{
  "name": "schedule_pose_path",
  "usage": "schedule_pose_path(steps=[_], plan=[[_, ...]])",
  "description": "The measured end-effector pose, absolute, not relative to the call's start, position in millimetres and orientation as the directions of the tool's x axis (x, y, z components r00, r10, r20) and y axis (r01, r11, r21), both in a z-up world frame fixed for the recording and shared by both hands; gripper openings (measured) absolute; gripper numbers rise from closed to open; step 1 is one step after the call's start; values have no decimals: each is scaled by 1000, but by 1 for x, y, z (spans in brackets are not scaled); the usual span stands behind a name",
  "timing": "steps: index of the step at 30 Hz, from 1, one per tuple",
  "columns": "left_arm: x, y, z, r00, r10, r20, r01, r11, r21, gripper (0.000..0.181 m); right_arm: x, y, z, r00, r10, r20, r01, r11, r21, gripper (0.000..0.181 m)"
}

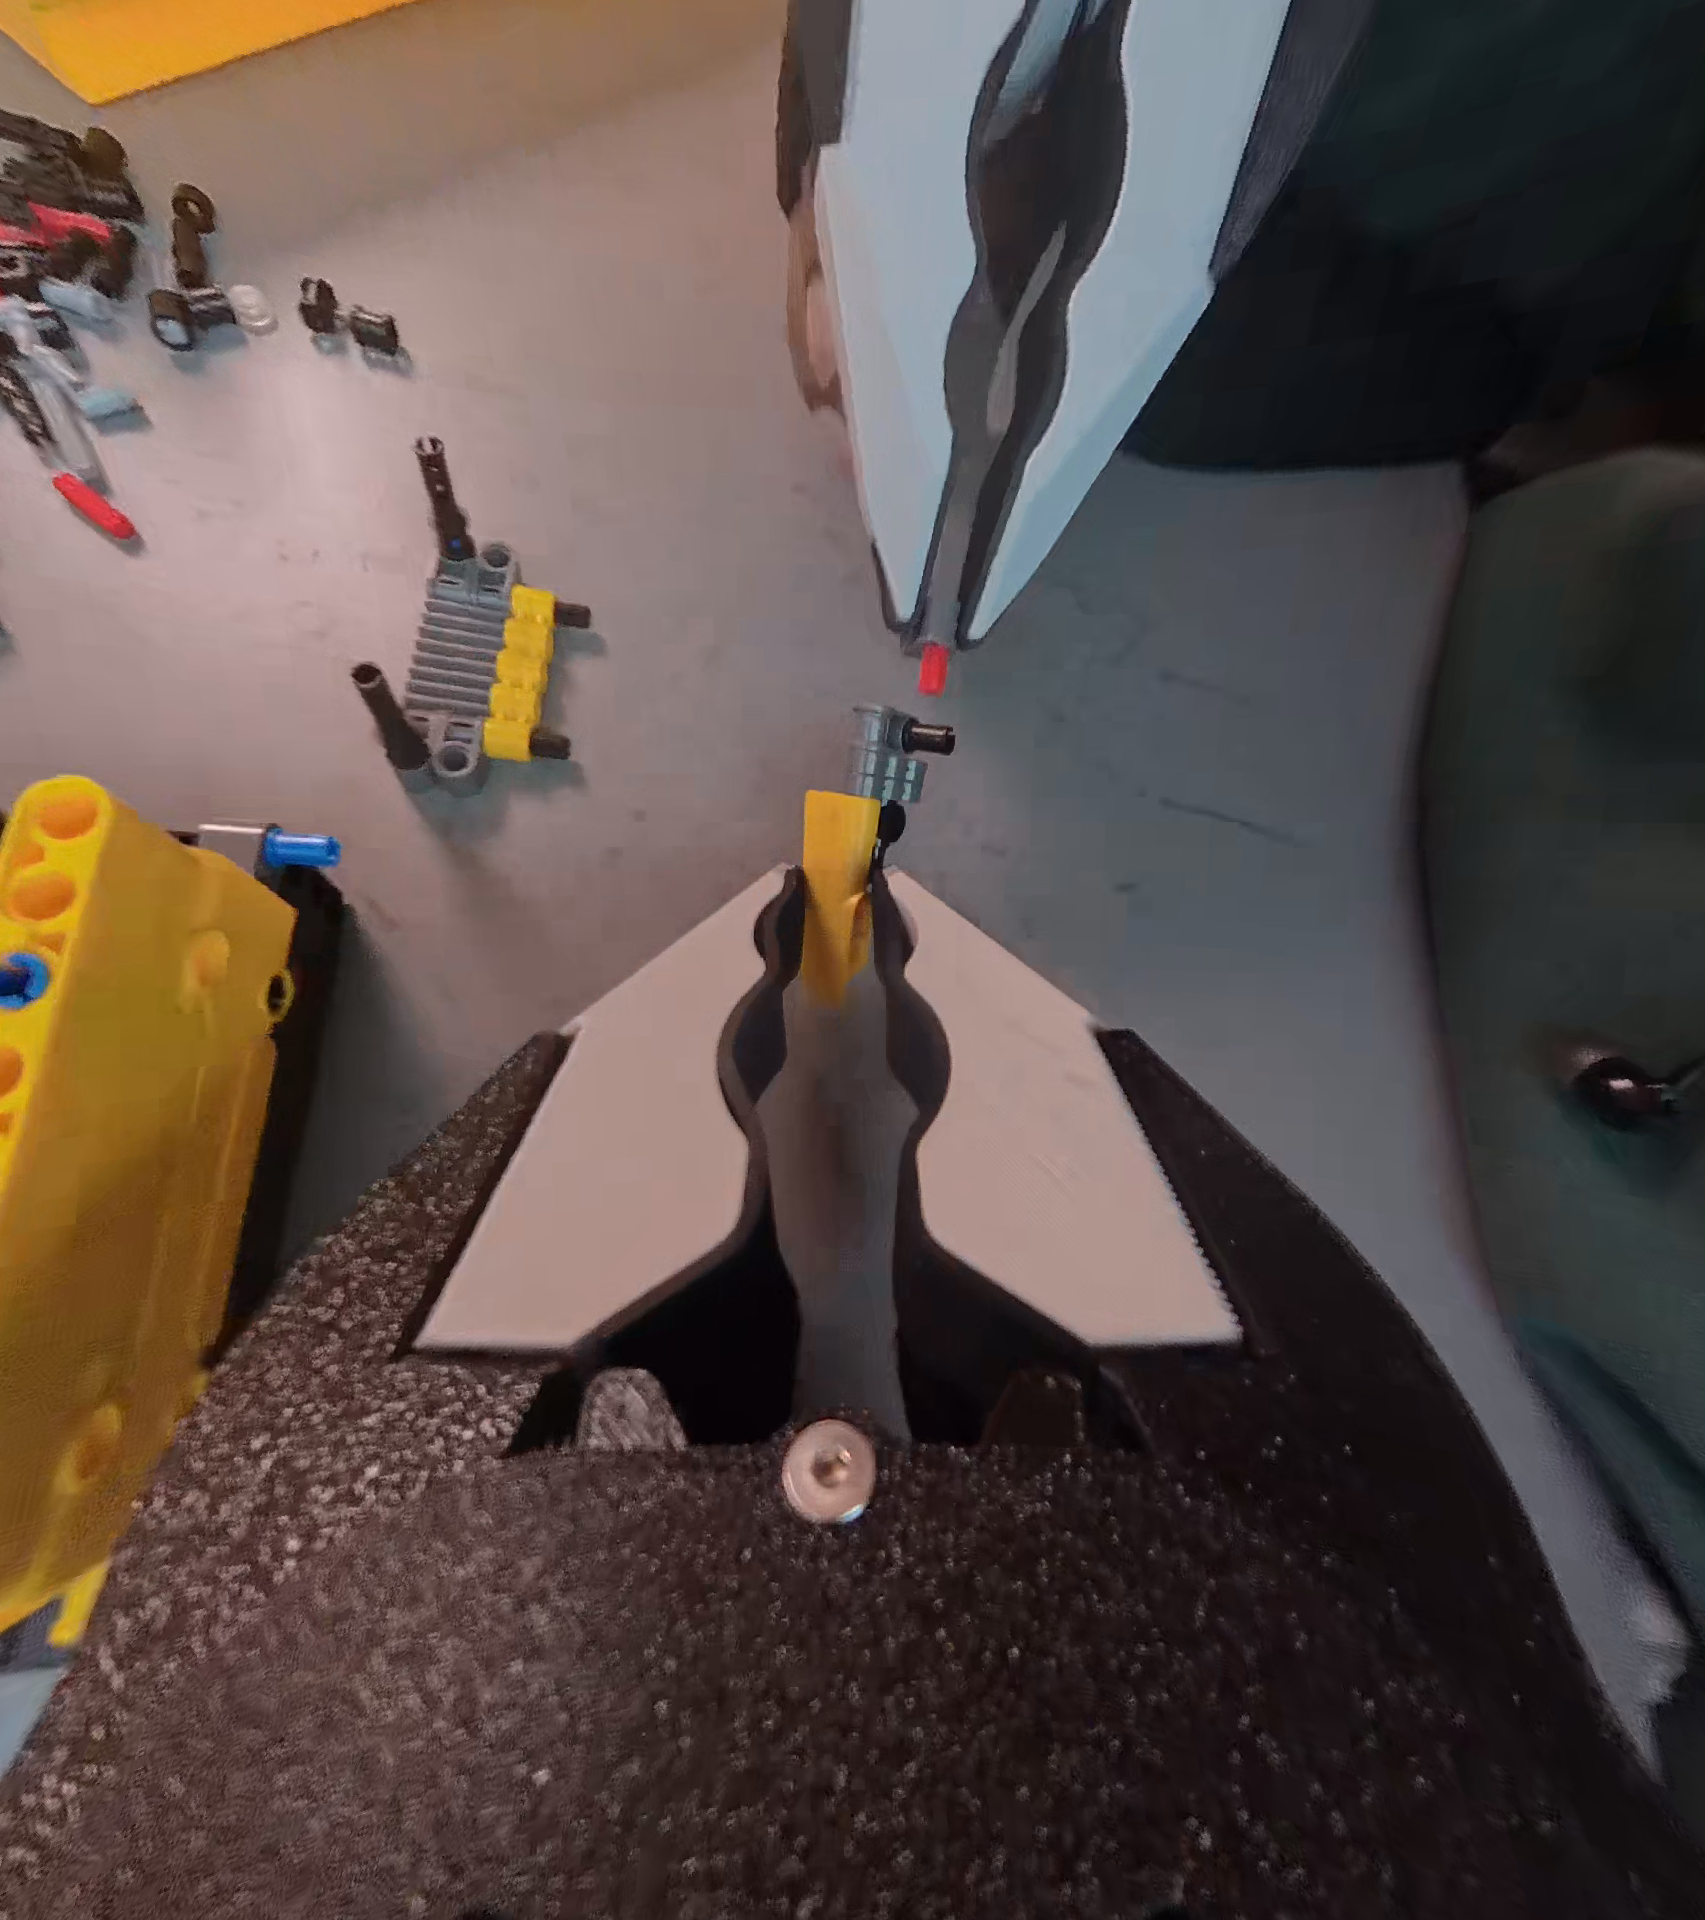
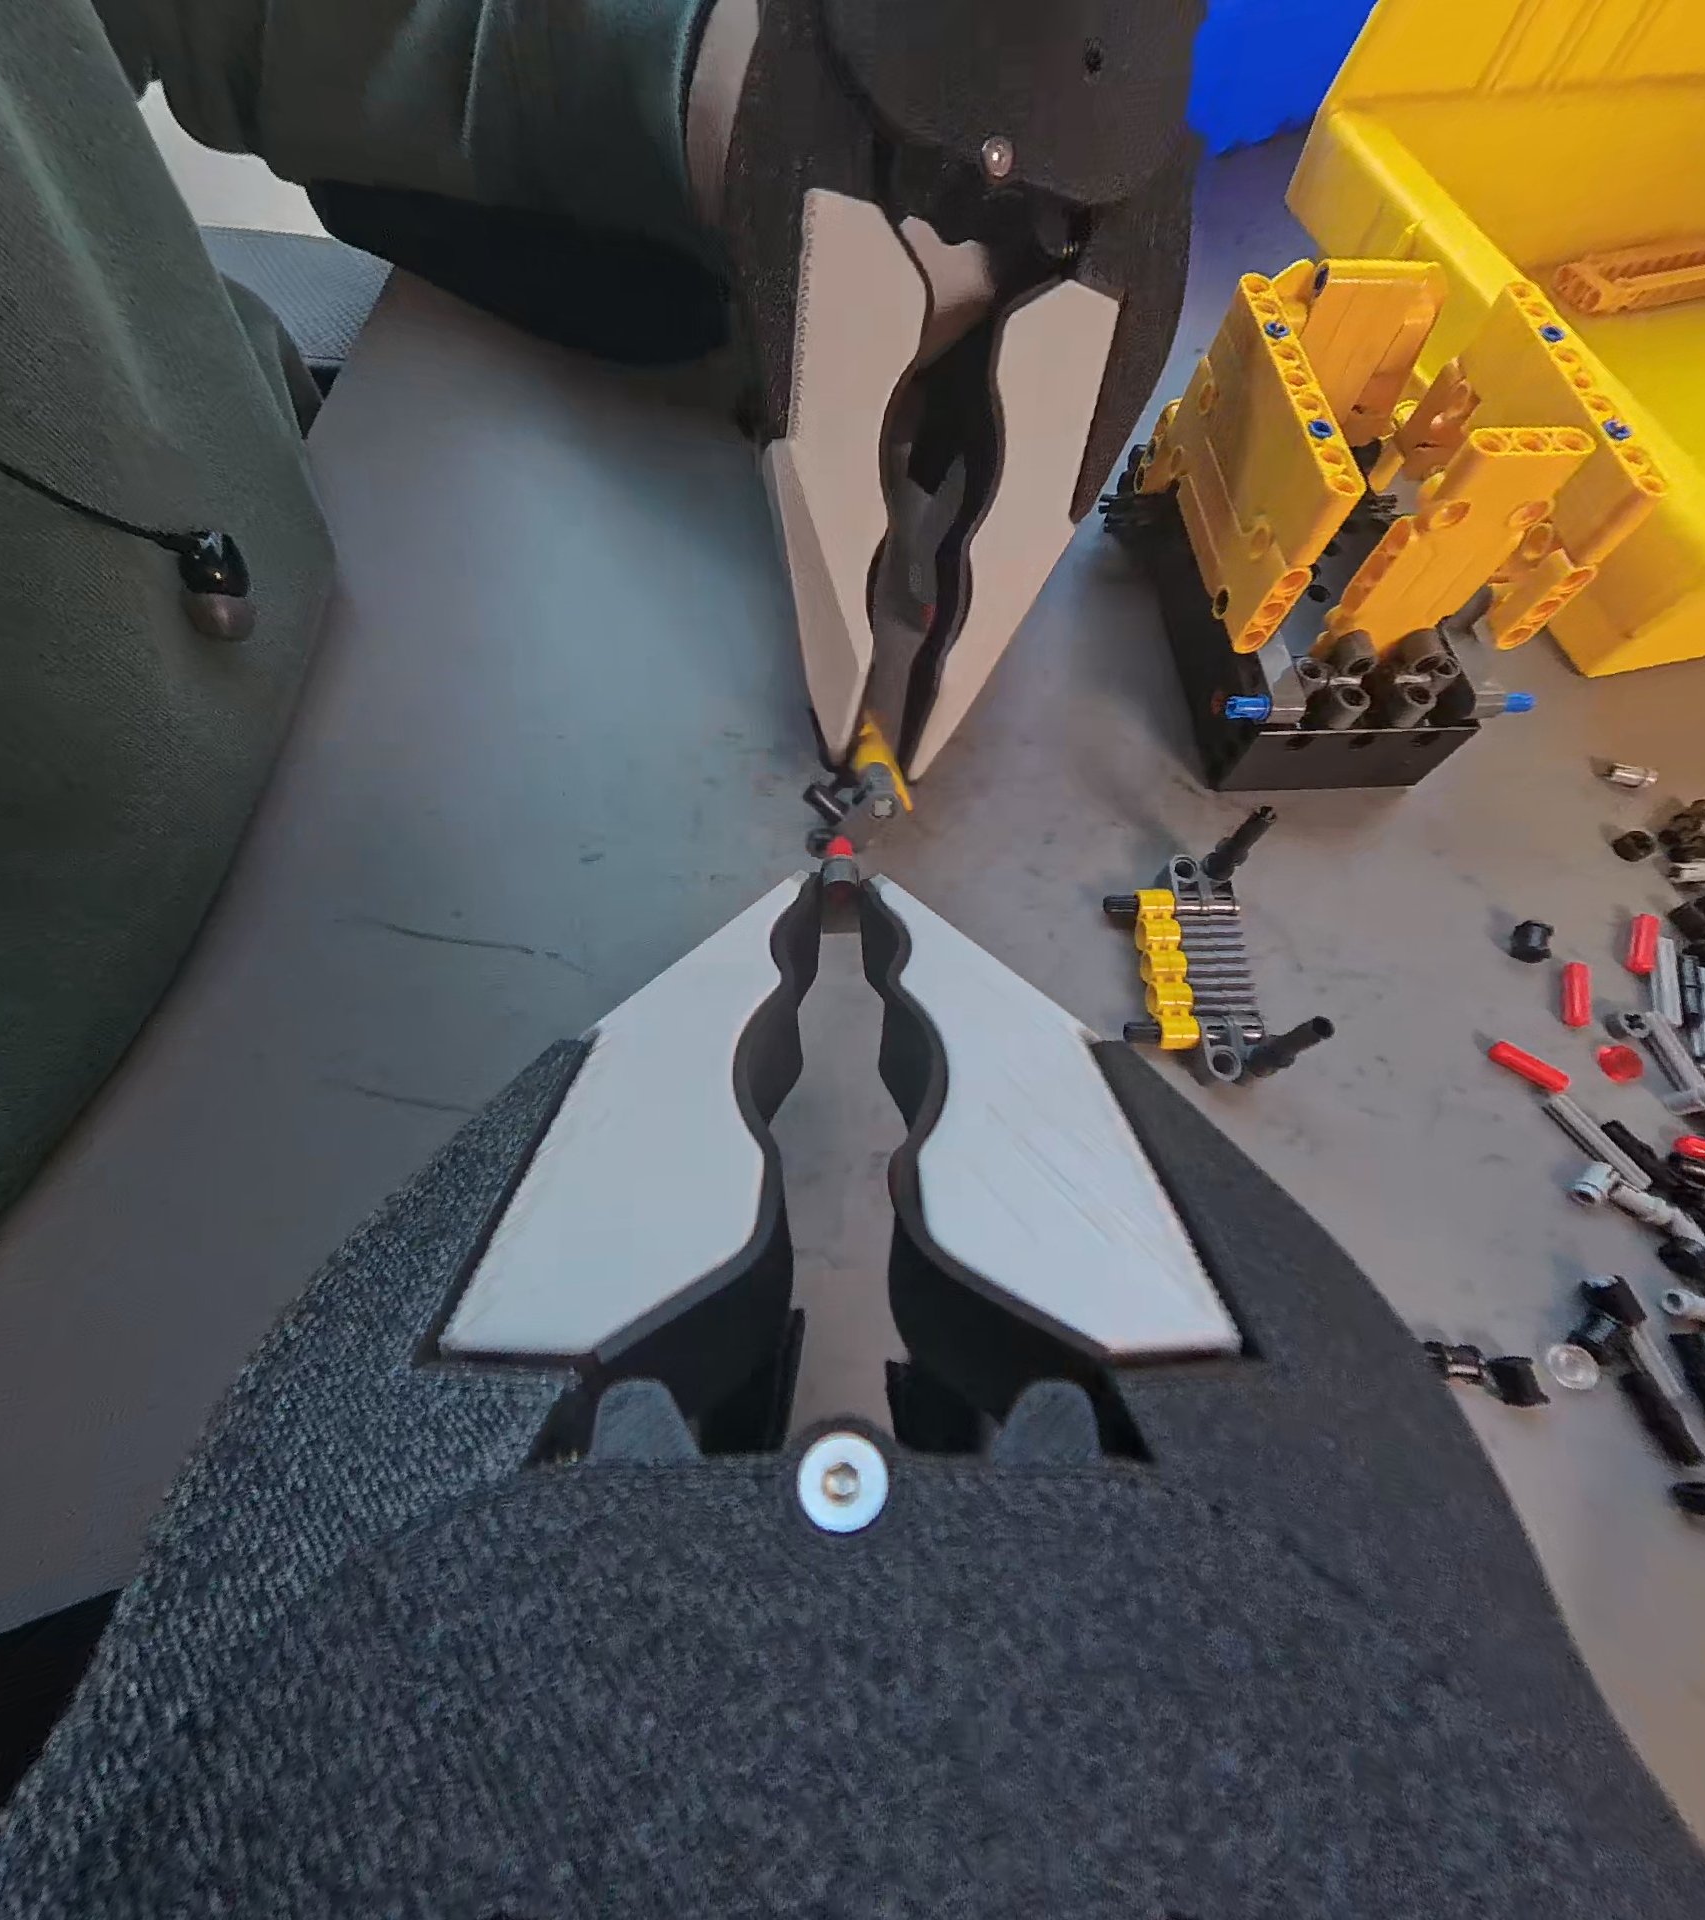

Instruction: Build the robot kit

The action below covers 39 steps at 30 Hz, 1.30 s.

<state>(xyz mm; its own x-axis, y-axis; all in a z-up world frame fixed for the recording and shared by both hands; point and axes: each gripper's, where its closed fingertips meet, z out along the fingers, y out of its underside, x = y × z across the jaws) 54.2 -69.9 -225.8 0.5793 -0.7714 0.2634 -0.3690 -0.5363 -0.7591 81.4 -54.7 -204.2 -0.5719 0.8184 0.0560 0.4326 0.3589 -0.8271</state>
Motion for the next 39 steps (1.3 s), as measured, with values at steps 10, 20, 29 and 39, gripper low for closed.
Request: schedule_pose_path(steps=[10,20,29,39], plan=[[67,-81,-214,412,-625,663,-152,-765,-626,11,84,-68,-199,-625,773,103,374,413,-830,6],[67,-81,-212,366,-553,749,-95,-823,-561,11,88,-69,-204,-638,758,138,391,473,-790,6],[60,-70,-217,471,-507,722,-64,-836,-545,11,83,-68,-220,-625,753,206,447,561,-697,5],[54,-66,-233,646,-648,404,-275,-691,-668,9,77,-55,-234,-557,817,152,543,497,-677,6]])
